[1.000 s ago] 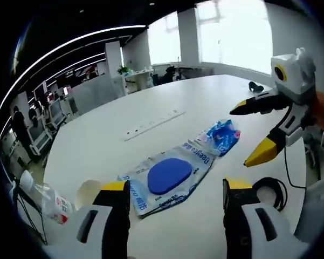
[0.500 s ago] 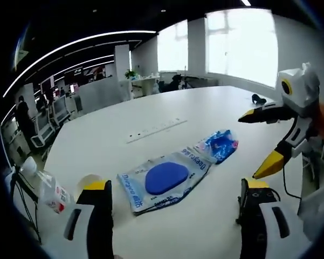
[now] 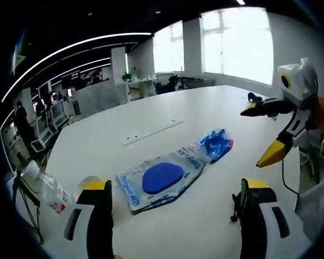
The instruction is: Arrange the tabletop items into an orderly group along one side of the table until the central work area is clear of visible clutter.
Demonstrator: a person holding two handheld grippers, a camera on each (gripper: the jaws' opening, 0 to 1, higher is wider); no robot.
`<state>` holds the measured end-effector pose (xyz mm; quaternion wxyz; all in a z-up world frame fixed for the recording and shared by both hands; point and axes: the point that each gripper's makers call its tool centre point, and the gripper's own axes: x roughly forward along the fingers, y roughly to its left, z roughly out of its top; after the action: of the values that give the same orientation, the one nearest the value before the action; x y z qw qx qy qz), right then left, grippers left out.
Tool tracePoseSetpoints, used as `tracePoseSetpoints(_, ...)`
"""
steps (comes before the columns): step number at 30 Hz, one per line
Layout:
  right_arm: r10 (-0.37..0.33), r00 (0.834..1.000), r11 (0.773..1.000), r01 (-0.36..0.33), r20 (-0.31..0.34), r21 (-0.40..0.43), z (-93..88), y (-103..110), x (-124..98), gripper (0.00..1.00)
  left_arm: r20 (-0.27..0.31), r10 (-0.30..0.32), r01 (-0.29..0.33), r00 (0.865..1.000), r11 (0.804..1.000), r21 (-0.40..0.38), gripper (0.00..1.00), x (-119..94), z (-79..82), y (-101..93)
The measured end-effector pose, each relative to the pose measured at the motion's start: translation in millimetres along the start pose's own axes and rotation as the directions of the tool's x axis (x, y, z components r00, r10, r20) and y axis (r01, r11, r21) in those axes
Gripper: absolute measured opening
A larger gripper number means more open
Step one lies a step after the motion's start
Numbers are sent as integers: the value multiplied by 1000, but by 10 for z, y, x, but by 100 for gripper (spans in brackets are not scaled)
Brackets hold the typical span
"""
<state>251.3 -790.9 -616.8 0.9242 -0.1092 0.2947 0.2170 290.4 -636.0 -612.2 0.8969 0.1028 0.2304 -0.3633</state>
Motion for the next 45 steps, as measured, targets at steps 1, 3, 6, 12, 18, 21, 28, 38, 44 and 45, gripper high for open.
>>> tracePoseSetpoints(1,0,1000,1000,0,-1,-1,-6,-4,-3,99,2,0,0,1000,1000,2,99,-4,7,-7)
tracePoseSetpoints(3,-2,1000,1000,2,0,2,-38,-21,-25,99,4,0,0,1000,1000,6,99,-5,10,-26)
tracePoseSetpoints(6,-1,1000,1000,1,3,3,-72,-17,-43,99,0,3,-3,1000,1000,6,99,1,-11,-53)
tracePoseSetpoints(12,13,1000,1000,-13,-1,-1,-144,-22,-83,98,-4,6,-6,1000,1000,16,99,-11,-12,-138)
tracePoseSetpoints(18,30,1000,1000,-30,-1,-3,-205,-41,-78,97,4,30,-30,1000,1000,3,99,-60,8,-153)
tracePoseSetpoints(21,39,999,999,-39,0,1,-249,-23,-115,95,-7,37,-37,999,999,1,98,-84,-30,-190)
tracePoseSetpoints(28,65,998,998,-66,-7,-12,-374,-11,-166,89,-22,53,-53,998,999,-4,96,-134,-73,-310)
tracePoseSetpoints(38,138,990,990,-138,-20,5,-551,135,-166,75,-68,83,-84,994,996,-5,94,-179,-251,-455)
tracePoseSetpoints(44,169,985,985,-170,-33,-23,-685,200,-116,63,-70,92,-93,993,996,-10,90,-150,-308,-520)
tracePoseSetpoints(45,175,984,984,-176,-39,-23,-719,211,-106,61,-71,92,-93,993,996,-3,88,-153,-319,-538)
